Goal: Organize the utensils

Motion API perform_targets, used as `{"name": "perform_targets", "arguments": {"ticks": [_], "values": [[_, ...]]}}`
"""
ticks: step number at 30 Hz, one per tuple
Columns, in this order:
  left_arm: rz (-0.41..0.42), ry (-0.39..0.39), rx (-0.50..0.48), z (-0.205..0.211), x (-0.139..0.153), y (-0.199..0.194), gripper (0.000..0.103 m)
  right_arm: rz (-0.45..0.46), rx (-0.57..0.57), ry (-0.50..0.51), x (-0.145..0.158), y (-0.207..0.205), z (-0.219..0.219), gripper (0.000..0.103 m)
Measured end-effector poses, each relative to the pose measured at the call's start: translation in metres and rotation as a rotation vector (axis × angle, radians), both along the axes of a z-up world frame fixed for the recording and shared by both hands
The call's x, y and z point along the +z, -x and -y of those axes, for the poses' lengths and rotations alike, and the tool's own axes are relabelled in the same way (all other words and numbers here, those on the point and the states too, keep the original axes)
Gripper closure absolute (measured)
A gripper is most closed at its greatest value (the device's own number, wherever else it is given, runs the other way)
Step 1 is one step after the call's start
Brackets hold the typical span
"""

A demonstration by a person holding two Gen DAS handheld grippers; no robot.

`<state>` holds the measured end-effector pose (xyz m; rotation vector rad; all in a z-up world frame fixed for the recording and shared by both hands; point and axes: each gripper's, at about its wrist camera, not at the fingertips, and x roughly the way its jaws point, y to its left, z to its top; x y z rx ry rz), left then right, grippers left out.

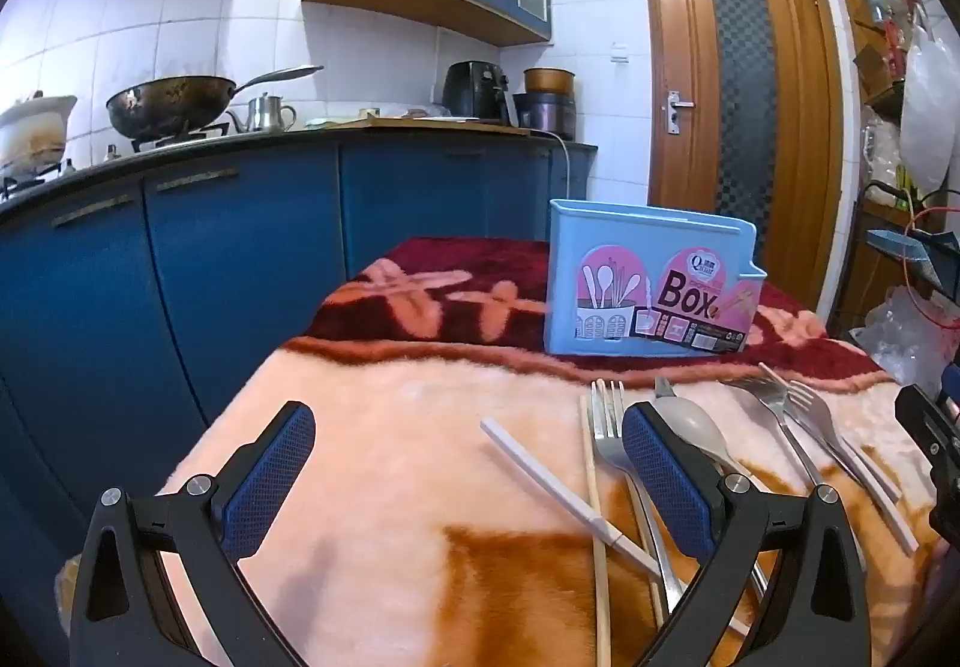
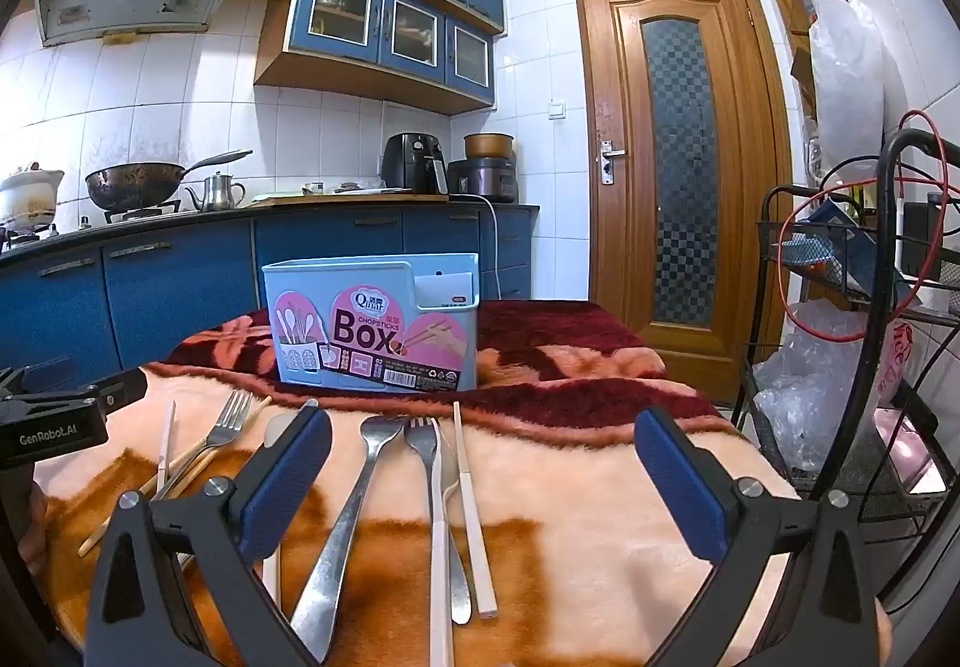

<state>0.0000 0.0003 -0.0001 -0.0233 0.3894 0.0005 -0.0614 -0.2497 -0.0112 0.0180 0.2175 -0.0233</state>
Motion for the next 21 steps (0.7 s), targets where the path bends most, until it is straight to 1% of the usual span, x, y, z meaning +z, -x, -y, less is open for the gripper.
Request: {"name": "perform_targets", "arguments": {"ticks": [21], "values": [[-0.002,-0.005,0.0,0.0002,0.0001,0.0,0.001,0.0,0.0,0.0,-0.0002,0.0002,-0.0002,0.0]]}}
